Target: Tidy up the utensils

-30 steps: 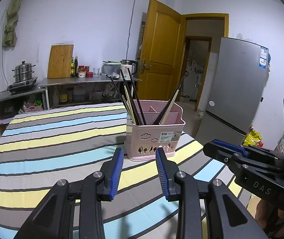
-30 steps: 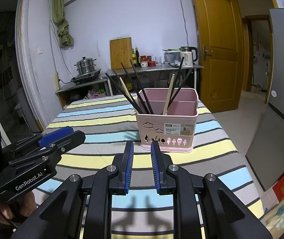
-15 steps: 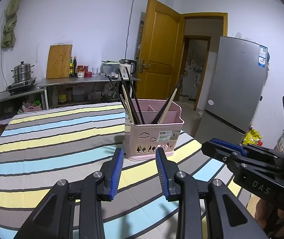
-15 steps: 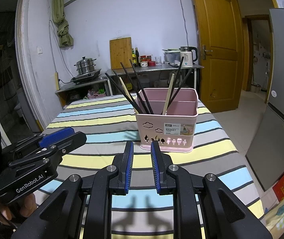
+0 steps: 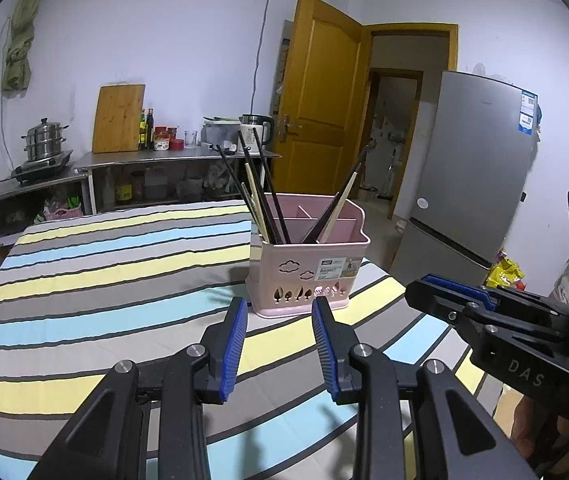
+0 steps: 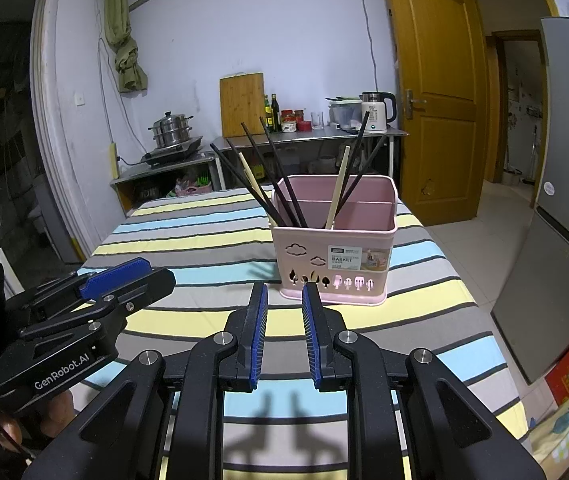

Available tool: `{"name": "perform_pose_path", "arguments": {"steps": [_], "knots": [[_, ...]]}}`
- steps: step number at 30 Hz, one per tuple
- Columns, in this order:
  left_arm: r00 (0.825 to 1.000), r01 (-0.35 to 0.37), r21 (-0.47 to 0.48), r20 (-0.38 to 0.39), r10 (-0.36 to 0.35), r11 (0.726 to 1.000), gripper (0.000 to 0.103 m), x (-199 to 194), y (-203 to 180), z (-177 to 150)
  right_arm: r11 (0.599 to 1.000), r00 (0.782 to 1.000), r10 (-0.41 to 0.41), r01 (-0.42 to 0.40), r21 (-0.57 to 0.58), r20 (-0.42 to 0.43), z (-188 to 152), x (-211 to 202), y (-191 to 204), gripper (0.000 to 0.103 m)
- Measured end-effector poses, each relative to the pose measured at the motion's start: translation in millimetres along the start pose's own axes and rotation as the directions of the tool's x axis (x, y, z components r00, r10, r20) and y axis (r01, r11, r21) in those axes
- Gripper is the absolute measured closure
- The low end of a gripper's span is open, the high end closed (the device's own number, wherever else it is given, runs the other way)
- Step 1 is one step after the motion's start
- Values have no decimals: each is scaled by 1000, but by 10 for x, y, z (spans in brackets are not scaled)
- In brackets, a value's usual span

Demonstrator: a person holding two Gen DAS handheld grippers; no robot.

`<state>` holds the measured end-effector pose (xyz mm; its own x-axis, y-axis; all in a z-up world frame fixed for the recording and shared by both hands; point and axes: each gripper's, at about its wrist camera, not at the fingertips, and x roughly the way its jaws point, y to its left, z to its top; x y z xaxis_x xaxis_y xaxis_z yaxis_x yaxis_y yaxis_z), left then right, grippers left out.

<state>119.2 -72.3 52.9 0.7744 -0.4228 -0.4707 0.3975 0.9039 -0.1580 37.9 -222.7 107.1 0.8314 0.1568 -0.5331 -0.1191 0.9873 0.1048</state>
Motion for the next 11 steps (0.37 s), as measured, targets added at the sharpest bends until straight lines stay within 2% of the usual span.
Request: {"name": "perform_pose_path", "arguments": {"steps": [11], "knots": [[1000, -3, 0, 3, 3, 1000, 70, 27, 10, -20, 1000, 1000, -1, 1, -1, -3, 2, 18, -3, 85]]}}
